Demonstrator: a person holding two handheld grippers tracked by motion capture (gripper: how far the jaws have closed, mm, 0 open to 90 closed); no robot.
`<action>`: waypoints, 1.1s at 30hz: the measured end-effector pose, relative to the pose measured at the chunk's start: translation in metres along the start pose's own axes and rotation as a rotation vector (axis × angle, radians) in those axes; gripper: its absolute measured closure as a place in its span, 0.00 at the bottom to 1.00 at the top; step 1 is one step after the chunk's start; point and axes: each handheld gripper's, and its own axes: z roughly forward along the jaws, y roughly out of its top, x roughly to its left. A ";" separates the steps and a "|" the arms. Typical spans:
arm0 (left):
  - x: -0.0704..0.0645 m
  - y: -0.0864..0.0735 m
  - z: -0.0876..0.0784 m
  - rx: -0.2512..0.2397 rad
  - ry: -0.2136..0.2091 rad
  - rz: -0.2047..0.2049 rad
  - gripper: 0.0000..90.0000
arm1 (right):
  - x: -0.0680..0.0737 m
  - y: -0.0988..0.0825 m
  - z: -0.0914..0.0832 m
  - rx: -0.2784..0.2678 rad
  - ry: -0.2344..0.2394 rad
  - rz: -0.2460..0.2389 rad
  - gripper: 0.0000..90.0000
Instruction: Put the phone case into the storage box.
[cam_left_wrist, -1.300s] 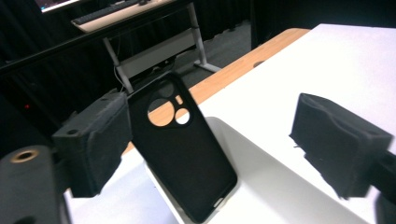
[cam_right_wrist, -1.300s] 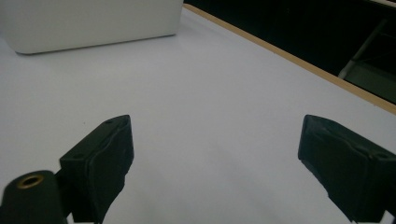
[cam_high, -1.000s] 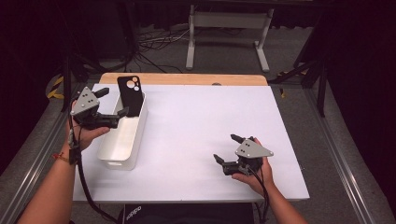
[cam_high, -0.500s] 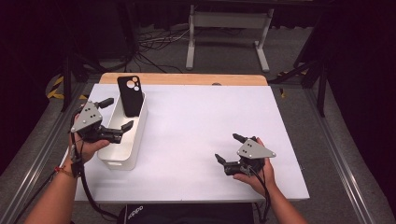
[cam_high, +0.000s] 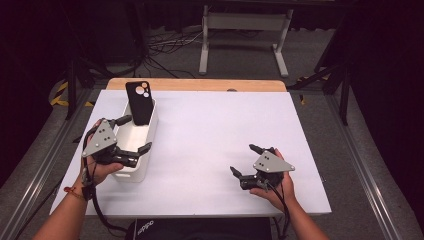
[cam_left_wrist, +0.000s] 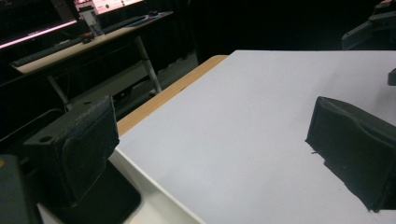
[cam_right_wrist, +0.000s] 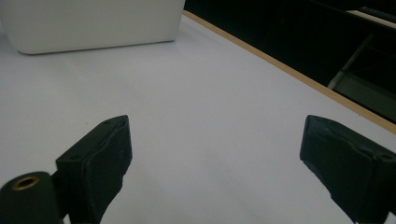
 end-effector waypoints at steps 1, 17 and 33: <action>-0.002 0.000 0.000 -0.001 -0.010 0.001 0.03 | 0.000 0.000 0.000 -0.002 -0.001 0.002 0.11; -0.029 -0.006 -0.004 -0.018 -0.022 0.019 0.03 | 0.005 0.003 -0.005 -0.018 0.005 -0.012 0.11; -0.054 -0.023 -0.005 0.003 -0.061 0.012 0.03 | 0.010 0.003 -0.010 -0.031 0.017 -0.015 0.11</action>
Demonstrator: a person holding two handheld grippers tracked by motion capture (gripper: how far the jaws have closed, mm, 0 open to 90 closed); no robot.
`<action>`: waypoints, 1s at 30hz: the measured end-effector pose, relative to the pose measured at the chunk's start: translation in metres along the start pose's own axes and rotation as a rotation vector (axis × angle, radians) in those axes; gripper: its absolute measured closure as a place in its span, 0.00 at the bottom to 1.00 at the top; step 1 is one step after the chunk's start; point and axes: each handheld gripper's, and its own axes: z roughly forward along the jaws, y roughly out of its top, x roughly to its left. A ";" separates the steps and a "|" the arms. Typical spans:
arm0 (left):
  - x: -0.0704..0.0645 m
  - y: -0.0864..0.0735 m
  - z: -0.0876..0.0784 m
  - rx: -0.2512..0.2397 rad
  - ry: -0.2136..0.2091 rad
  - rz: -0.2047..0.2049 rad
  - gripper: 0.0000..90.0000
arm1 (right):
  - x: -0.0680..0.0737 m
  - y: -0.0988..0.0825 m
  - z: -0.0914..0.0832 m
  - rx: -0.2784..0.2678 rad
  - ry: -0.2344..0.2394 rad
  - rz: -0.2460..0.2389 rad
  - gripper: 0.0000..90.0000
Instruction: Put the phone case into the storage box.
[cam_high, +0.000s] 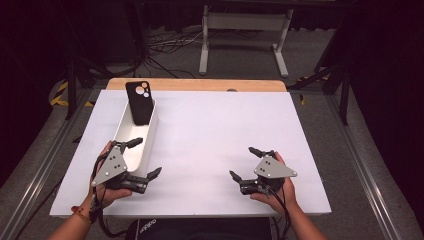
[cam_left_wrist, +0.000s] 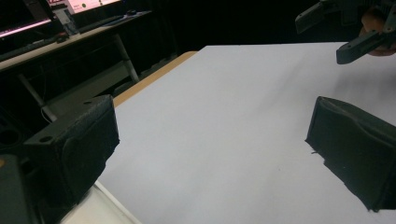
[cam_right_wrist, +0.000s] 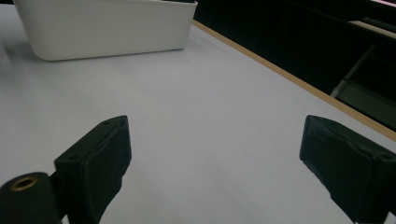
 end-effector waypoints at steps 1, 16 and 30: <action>-0.001 -0.001 0.001 0.004 -0.005 -0.010 0.03 | 0.000 0.000 0.000 0.001 0.001 -0.001 0.11; -0.022 -0.021 0.012 0.058 -0.057 0.000 0.05 | 0.004 -0.002 -0.003 -0.009 0.010 -0.010 0.10; -0.024 -0.023 0.015 0.063 -0.072 -0.007 0.04 | 0.008 -0.001 -0.006 -0.025 0.012 -0.034 0.10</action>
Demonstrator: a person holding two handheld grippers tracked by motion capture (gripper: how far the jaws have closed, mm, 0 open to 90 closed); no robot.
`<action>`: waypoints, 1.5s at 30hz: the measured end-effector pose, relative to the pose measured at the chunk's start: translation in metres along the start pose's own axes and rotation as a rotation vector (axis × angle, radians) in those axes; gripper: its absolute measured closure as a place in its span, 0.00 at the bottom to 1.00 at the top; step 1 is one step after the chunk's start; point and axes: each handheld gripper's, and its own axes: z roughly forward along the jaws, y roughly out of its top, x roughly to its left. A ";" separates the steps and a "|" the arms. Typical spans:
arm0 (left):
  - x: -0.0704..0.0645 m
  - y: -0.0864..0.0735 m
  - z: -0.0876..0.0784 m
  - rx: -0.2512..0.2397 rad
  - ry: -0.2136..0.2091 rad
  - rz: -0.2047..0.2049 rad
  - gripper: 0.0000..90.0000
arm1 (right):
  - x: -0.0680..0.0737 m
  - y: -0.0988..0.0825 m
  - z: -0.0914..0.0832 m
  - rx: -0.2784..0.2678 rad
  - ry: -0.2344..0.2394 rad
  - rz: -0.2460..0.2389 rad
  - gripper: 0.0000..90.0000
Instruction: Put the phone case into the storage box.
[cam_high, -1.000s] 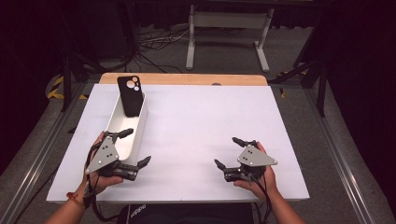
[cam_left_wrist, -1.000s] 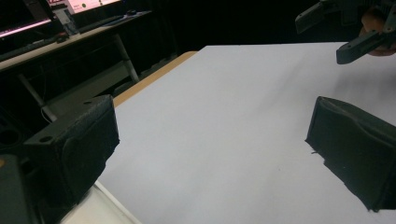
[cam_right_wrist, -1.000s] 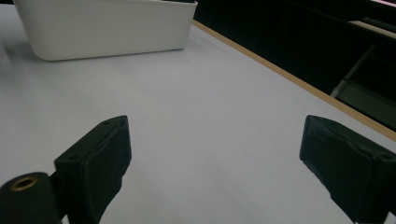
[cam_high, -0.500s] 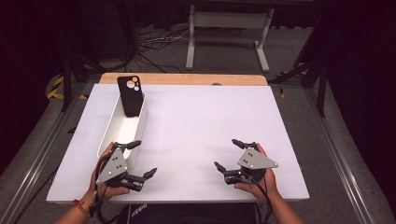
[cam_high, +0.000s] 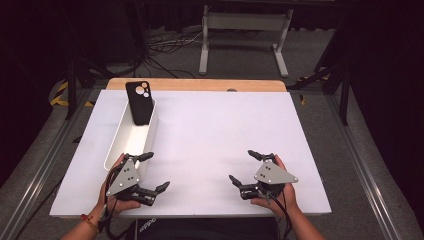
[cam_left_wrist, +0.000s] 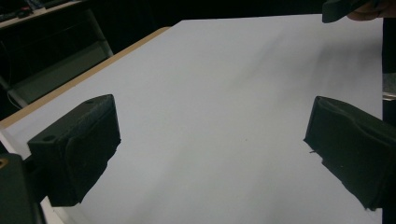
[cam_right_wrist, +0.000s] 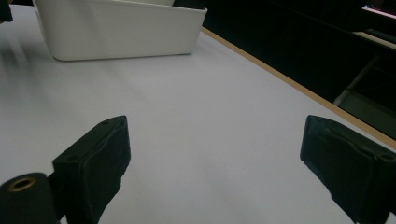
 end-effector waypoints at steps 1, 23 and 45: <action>-0.001 0.000 0.000 0.000 -0.007 0.001 0.04 | 0.001 0.000 0.000 -0.002 0.001 0.004 0.10; 0.003 0.004 -0.003 -0.016 -0.009 0.004 0.03 | 0.003 0.003 -0.004 -0.007 -0.016 -0.003 0.10; -0.002 0.008 -0.001 -0.022 -0.017 0.011 0.04 | 0.002 -0.001 -0.001 0.005 -0.024 -0.015 0.10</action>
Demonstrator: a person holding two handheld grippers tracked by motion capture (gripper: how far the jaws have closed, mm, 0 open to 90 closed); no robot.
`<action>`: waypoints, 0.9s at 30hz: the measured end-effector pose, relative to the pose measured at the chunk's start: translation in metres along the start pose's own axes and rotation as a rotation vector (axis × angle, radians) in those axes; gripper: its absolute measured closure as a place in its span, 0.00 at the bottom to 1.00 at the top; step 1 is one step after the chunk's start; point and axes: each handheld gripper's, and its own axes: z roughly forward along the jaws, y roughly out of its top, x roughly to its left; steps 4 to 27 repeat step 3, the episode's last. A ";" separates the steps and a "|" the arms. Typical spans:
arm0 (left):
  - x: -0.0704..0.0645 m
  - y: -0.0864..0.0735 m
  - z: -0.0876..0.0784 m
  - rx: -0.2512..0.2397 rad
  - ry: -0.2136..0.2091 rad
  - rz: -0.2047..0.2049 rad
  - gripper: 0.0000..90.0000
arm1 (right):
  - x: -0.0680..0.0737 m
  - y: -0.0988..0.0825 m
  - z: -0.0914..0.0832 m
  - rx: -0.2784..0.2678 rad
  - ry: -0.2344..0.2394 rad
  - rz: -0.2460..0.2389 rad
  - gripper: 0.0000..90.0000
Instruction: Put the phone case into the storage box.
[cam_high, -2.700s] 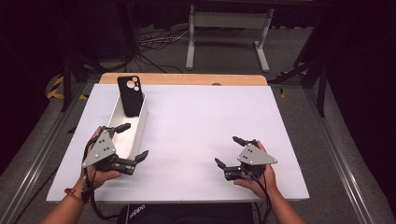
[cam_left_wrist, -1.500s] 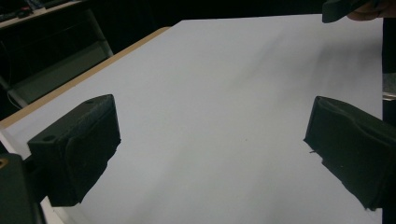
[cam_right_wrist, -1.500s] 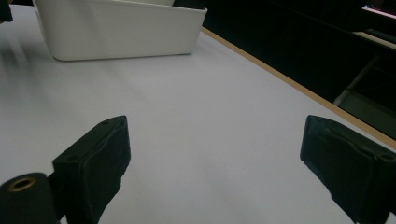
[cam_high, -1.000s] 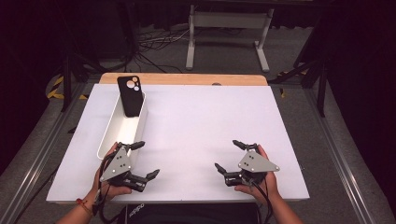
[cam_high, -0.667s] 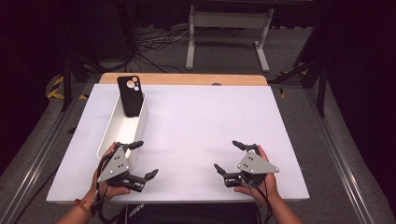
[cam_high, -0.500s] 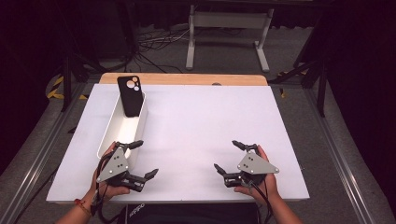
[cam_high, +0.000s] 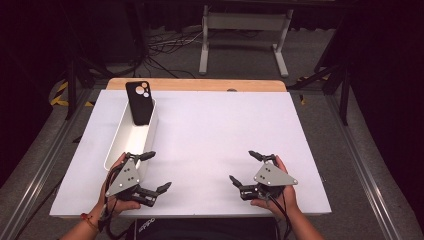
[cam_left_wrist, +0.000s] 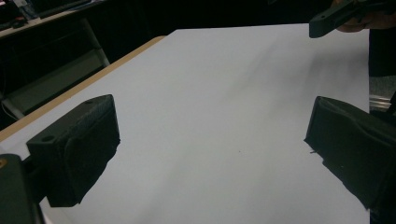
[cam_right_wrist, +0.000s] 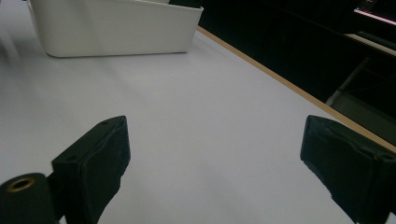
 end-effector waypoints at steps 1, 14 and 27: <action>0.000 0.000 0.000 0.000 0.000 0.000 0.04 | 0.000 0.000 0.000 0.000 0.000 0.000 0.10; 0.000 0.001 0.000 0.001 -0.005 0.005 0.04 | 0.000 0.000 0.000 0.001 0.001 0.004 0.10; 0.000 0.001 0.000 0.001 -0.005 0.005 0.04 | 0.000 0.000 0.000 0.001 0.001 0.004 0.10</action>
